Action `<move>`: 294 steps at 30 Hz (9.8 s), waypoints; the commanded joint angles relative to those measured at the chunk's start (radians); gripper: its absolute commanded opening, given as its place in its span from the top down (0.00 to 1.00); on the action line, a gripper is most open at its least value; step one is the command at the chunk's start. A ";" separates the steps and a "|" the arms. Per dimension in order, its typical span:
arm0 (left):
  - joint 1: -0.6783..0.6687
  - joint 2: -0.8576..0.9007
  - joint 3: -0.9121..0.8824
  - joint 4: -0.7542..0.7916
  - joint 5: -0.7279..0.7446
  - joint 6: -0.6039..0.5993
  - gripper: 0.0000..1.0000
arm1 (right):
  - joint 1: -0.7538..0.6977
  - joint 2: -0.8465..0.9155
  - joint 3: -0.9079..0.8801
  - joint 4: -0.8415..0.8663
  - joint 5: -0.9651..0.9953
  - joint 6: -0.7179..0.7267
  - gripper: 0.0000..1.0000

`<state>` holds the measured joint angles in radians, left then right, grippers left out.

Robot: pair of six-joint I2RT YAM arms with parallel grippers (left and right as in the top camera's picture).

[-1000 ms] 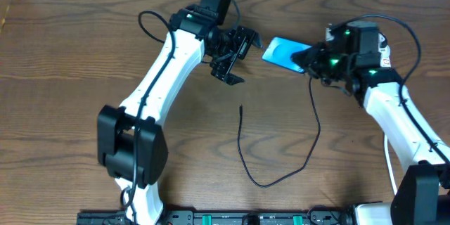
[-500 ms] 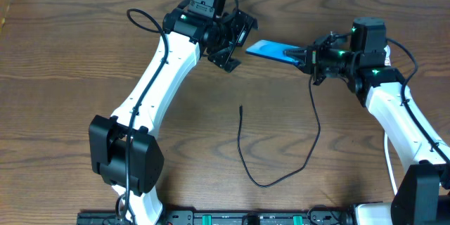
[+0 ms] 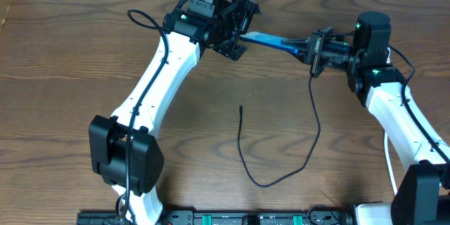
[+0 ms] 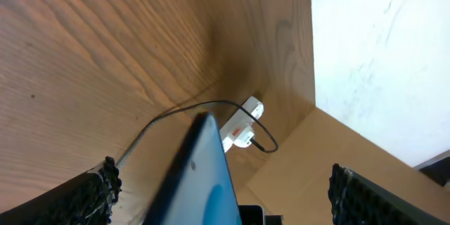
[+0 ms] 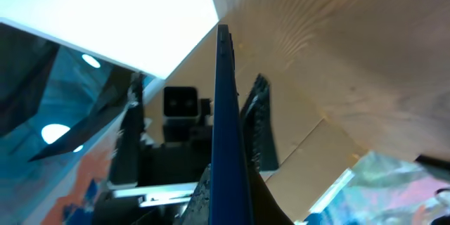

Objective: Plug charger to phone and switch on socket

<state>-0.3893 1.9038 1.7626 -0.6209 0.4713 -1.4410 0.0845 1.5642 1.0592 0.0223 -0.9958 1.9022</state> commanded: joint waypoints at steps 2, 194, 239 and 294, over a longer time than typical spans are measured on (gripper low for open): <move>-0.011 -0.011 0.020 0.006 -0.008 -0.061 0.05 | 0.006 0.000 0.016 0.068 -0.080 0.149 0.99; 0.636 -0.010 0.020 -0.370 0.927 1.310 0.93 | 0.702 0.547 0.392 -0.846 1.080 -1.064 0.76; 0.636 -0.010 0.020 -0.373 0.929 1.310 0.92 | 0.662 0.568 0.392 -0.835 0.932 -1.139 0.99; 0.636 -0.010 0.020 0.850 0.916 0.254 0.92 | 0.409 0.568 0.392 1.260 -0.318 -0.270 0.99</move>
<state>0.2413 1.9038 1.7622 0.2180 1.3811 -1.1385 0.5049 2.1345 1.4452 1.2644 -1.3785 1.5177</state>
